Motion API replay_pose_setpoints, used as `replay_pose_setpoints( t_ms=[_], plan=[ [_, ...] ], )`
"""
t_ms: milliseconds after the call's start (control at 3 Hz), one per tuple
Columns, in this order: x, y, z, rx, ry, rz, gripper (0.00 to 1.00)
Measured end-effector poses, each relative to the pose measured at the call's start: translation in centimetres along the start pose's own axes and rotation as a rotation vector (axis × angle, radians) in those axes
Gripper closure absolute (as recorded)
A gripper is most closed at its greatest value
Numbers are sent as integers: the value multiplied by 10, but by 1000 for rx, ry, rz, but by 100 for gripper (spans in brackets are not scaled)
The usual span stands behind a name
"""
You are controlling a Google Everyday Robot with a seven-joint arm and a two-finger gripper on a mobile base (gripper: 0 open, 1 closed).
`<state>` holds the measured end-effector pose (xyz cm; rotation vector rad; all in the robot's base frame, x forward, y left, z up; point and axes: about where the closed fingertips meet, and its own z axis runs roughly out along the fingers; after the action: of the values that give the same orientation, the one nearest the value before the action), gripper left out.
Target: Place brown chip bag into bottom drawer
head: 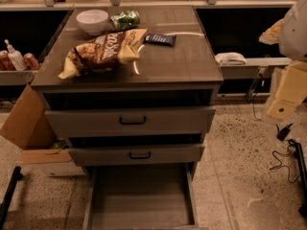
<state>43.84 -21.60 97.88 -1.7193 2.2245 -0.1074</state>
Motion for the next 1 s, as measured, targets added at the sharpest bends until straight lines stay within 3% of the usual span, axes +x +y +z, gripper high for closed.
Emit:
replay_pose_setpoints(
  t_ms=[667,1000],
  plan=[
    [-10,-5,1,18,-21,-21,0],
    [-55,-27,28,35,-94,-78,0]
  ],
)
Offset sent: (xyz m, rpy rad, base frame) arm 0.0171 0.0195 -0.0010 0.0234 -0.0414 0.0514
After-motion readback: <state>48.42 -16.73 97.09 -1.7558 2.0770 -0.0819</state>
